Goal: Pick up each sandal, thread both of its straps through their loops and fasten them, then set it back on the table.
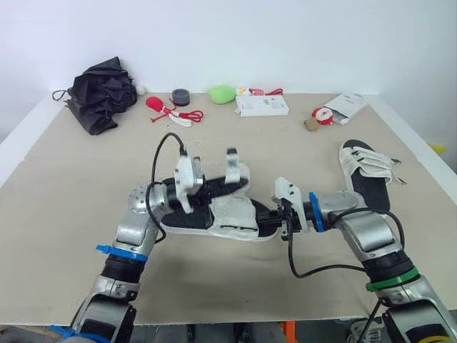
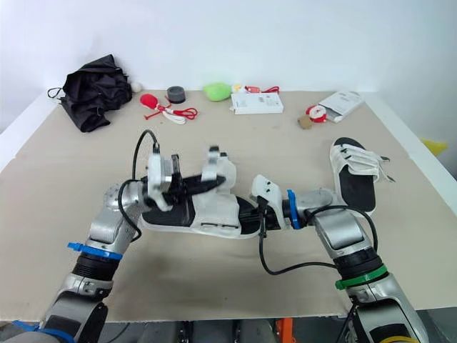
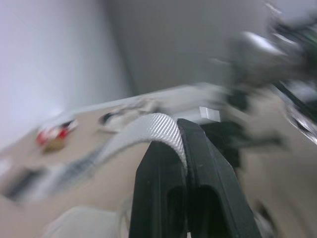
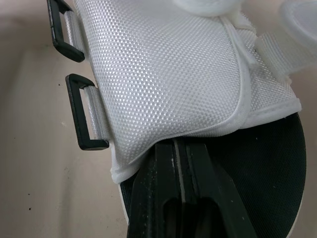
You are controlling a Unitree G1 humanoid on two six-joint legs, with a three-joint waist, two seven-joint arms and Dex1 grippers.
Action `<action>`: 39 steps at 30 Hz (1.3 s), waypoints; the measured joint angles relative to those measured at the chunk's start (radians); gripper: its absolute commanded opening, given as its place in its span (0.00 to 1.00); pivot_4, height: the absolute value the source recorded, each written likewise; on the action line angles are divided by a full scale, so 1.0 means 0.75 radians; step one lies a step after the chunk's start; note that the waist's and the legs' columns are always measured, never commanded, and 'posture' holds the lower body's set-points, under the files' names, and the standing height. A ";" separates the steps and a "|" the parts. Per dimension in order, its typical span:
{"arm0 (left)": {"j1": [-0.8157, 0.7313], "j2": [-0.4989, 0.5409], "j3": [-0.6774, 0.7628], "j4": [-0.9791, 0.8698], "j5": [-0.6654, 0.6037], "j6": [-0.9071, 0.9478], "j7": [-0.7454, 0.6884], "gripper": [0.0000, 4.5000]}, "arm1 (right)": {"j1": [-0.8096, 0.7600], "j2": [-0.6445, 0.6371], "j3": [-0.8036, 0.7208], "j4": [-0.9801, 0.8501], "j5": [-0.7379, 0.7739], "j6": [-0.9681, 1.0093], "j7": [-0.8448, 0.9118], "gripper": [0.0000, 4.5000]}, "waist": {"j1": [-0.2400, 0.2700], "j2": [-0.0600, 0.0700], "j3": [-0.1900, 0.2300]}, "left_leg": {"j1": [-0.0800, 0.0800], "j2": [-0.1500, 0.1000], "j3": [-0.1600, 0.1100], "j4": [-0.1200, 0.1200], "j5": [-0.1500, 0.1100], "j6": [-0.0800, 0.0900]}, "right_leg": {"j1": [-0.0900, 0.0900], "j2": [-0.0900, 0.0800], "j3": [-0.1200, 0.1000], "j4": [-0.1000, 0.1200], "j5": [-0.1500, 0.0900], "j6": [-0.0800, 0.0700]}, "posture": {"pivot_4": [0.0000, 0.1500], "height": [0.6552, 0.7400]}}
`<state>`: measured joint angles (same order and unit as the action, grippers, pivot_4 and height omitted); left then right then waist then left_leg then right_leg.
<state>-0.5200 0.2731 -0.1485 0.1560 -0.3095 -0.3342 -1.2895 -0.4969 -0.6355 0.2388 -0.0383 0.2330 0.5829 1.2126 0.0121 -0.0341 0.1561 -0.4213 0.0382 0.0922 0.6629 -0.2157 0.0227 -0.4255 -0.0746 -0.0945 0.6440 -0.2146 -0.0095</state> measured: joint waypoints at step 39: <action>-0.652 0.357 -0.458 0.906 0.691 -1.700 0.690 0.02 | -0.085 0.036 0.079 0.113 -0.002 -0.088 0.040 0.00 | -0.006 0.001 0.000 | -0.001 0.019 0.003 0.001 -0.004 0.001 | -0.004 0.023 0.001 -0.002 0.001 0.004 | 1.00 1.00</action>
<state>-1.0090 0.5410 -0.4921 0.8353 0.2088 -1.6088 -0.7718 -0.5610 -0.6087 0.2982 0.0466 0.2312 0.5171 1.2423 0.0073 -0.0331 0.1562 -0.4220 0.0528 0.0942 0.6639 -0.2187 0.0233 -0.4282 -0.0573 -0.0941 0.6426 -0.2136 -0.0063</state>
